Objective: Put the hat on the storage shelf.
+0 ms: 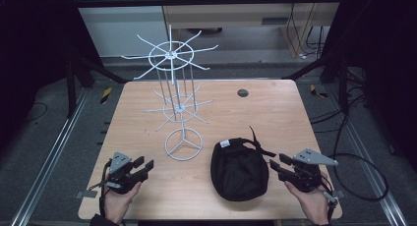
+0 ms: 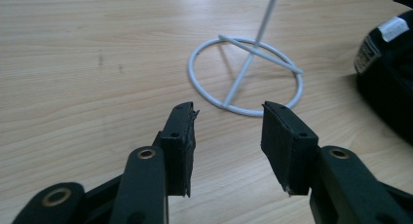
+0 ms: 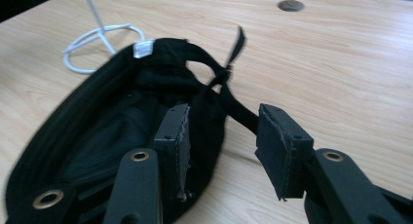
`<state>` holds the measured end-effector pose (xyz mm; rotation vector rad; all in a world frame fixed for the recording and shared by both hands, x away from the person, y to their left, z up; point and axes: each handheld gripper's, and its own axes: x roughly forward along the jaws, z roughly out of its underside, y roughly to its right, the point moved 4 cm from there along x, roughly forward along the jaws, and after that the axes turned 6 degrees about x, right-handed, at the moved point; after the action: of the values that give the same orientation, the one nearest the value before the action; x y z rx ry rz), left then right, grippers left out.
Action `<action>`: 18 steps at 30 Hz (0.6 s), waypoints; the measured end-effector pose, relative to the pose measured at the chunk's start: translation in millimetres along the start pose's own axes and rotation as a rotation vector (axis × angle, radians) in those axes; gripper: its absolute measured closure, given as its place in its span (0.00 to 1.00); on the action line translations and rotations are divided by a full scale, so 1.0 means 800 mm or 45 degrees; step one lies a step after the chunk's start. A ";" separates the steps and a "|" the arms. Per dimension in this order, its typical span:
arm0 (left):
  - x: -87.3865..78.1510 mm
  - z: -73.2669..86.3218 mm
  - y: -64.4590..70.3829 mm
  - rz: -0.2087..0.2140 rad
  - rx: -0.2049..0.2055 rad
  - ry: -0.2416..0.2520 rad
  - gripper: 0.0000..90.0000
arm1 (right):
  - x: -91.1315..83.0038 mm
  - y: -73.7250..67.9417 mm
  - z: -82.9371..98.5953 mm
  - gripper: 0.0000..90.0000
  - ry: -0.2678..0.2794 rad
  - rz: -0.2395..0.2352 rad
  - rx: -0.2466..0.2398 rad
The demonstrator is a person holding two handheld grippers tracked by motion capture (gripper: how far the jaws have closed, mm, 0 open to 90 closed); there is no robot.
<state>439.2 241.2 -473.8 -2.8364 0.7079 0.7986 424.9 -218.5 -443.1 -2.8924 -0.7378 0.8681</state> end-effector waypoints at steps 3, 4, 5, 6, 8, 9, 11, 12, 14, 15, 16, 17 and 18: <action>0.005 -0.003 0.014 0.026 0.023 -0.007 0.62 | 0.002 -0.009 -0.002 0.62 -0.014 -0.026 -0.014; 0.009 -0.005 0.022 0.046 0.030 -0.006 0.62 | 0.002 -0.012 -0.002 0.63 -0.017 -0.035 -0.020; 0.012 -0.007 0.030 0.061 0.046 -0.009 0.61 | 0.004 -0.016 -0.003 0.62 -0.026 -0.046 -0.027; 0.015 -0.009 0.035 0.069 0.068 -0.007 0.61 | 0.006 -0.018 -0.003 0.62 -0.034 -0.055 -0.034; 0.019 -0.014 0.044 0.085 0.087 -0.003 0.59 | 0.011 -0.021 -0.002 0.62 -0.051 -0.059 -0.046; 0.022 -0.017 0.051 0.097 0.089 0.001 0.59 | 0.013 -0.021 -0.001 0.61 -0.056 -0.055 -0.053; 0.027 -0.020 0.061 0.122 0.104 -0.008 0.58 | 0.018 -0.021 0.002 0.61 -0.077 -0.037 -0.062; 0.029 -0.021 0.066 0.129 0.111 -0.008 0.58 | 0.021 -0.020 0.003 0.61 -0.083 -0.039 -0.063; 0.034 -0.024 0.075 0.148 0.115 -0.006 0.57 | 0.024 -0.019 0.004 0.61 -0.088 -0.038 -0.071; 0.036 -0.027 0.082 0.163 0.114 -0.004 0.57 | 0.025 -0.019 0.005 0.61 -0.090 -0.036 -0.073; 0.038 -0.028 0.086 0.176 0.113 -0.003 0.57 | 0.027 -0.019 0.005 0.61 -0.095 -0.035 -0.073; 0.042 -0.030 0.093 0.200 0.110 -0.006 0.57 | 0.028 -0.019 0.005 0.61 -0.096 -0.033 -0.081; 0.045 -0.031 0.099 0.209 0.110 -0.009 0.57 | 0.029 -0.021 0.005 0.62 -0.106 -0.036 -0.077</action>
<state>440.8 151.3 -469.8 -2.7242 0.9602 0.7794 432.8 -193.7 -455.6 -2.9059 -0.8239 0.9853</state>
